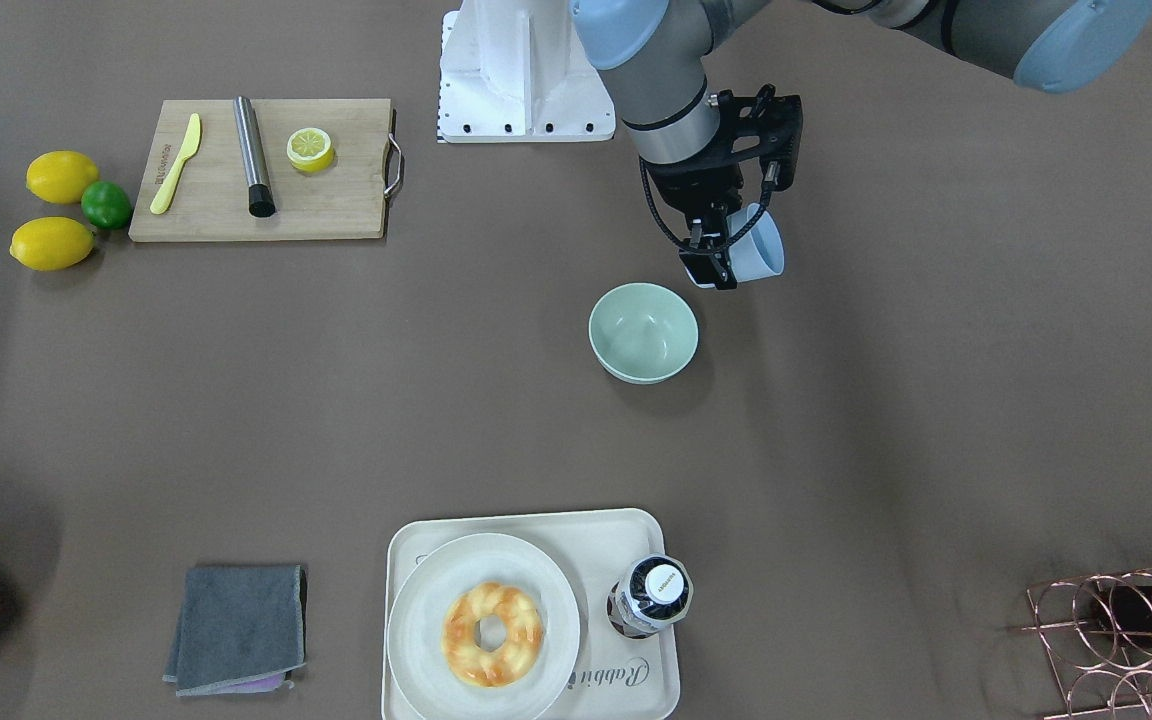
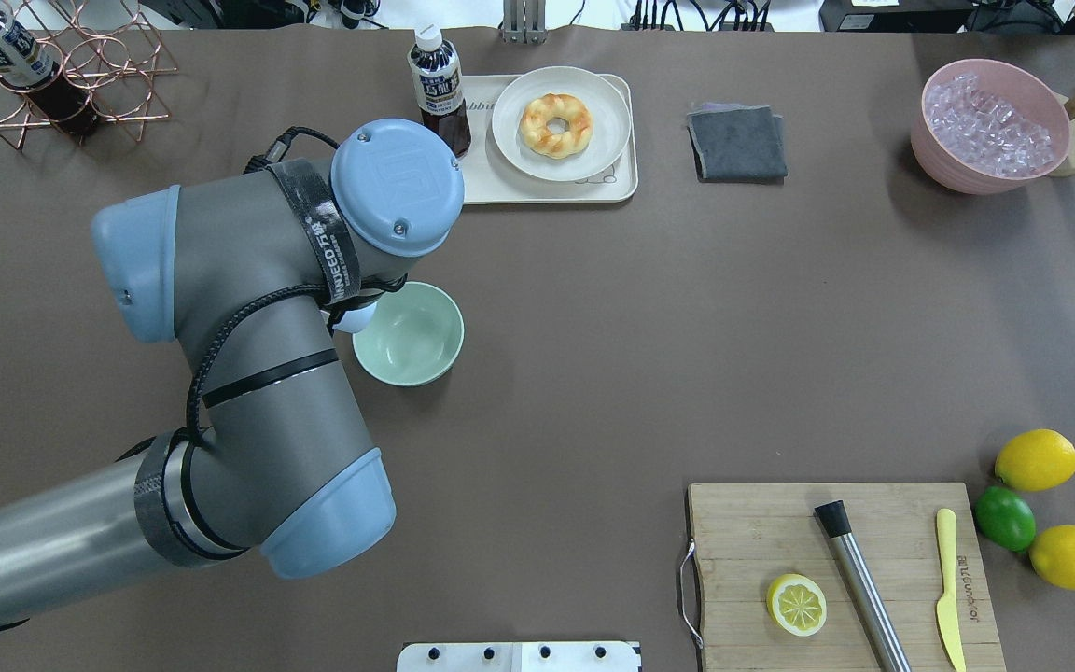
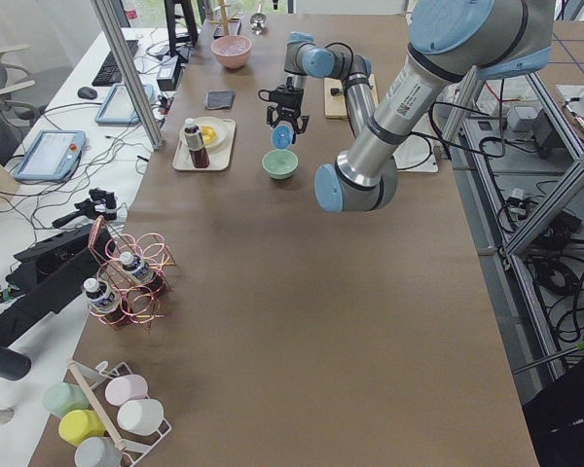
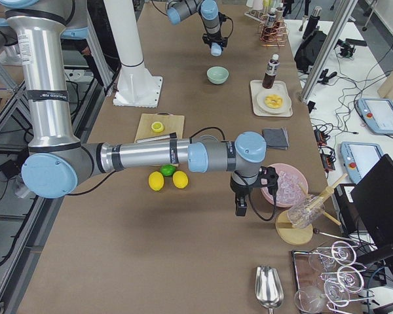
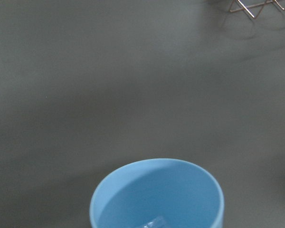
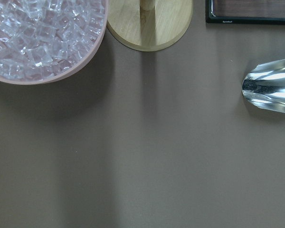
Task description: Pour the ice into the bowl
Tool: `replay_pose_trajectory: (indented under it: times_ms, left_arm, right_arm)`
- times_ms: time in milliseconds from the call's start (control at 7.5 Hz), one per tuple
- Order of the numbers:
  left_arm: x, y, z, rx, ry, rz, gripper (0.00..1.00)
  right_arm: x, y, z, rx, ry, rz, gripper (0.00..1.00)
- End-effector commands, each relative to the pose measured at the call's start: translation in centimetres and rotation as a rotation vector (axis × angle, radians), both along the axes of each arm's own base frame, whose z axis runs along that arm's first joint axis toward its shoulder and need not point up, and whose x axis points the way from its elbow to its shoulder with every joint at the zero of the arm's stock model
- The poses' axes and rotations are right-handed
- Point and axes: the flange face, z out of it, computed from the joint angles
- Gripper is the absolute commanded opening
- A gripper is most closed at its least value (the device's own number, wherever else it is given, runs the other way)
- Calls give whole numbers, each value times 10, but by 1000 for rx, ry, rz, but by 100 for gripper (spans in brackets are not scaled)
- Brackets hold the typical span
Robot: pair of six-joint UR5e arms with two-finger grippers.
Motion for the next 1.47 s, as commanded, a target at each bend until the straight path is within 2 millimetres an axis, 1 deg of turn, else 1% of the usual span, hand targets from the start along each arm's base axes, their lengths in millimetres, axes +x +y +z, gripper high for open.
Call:
replay_pose_trajectory:
  times_ms: [0, 267, 400, 533, 800, 933, 1067, 1200, 1333]
  left_arm:
    - [15, 10, -2, 8, 107, 38, 61]
    - [29, 9, 8, 44, 225, 53, 60]
    - [45, 5, 16, 18, 256, 71, 60]
    - [51, 2, 18, 25, 281, 74, 60]
    - [53, 0, 5, 35, 357, 36, 61]
    - [49, -5, 4, 34, 385, 10, 61]
    - [41, -15, 2, 32, 423, -39, 61]
    - [35, -25, 8, 28, 458, -83, 61]
    - [41, -30, 27, 15, 476, -109, 61]
  right_arm:
    - [0, 14, 4, -6, 0, -1, 99]
    - [1, 16, 4, -7, 0, 0, 99]
    - [1, 16, 4, -6, 0, -1, 99]
    - [1, 16, 4, -6, 0, -1, 99]
    - [1, 16, 4, -6, 0, -1, 99]
    - [1, 16, 4, -6, 0, -1, 99]
    - [1, 16, 4, -5, 0, -1, 99]
    - [1, 16, 4, -7, 0, 0, 99]
    - [1, 16, 4, -6, 0, -1, 99]
